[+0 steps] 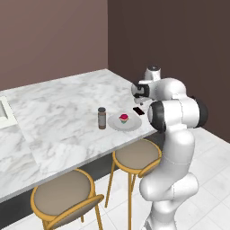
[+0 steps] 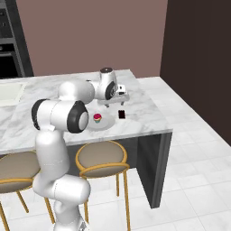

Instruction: Take the cinnamon bottle from the cabinet and place it on the dining table, next to the plate with the cupcake. Then take the chocolate from the dining counter and place it on the cupcake plate.

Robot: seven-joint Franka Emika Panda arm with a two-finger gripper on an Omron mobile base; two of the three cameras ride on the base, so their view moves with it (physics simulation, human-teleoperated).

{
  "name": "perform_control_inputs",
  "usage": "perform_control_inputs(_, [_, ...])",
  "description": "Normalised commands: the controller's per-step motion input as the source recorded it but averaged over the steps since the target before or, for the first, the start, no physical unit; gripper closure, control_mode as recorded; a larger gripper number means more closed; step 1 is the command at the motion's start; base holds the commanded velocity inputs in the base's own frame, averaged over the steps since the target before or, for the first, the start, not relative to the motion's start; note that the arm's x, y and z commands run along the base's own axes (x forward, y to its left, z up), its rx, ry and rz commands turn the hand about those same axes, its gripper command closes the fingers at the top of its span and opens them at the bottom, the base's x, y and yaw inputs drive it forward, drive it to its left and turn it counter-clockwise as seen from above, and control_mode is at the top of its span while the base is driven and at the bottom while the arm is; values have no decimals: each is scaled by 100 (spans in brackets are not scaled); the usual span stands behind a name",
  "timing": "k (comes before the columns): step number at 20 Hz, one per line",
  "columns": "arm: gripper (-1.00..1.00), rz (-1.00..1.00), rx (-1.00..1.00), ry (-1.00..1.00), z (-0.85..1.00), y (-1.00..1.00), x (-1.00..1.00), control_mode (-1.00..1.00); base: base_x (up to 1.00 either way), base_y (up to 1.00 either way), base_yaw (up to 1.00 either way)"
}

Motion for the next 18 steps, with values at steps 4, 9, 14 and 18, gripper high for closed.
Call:
perform_control_inputs(4, [-100,11,4,12,-21,-9,59,-100,0,0,0])
perform_control_inputs(9, [-100,1,2,17,-15,-7,61,-100,0,0,0])
perform_control_inputs(14, [-100,0,4,16,-15,-4,61,-100,0,0,0])
perform_control_inputs(18, [-100,0,10,13,-18,0,56,-100,0,0,0])
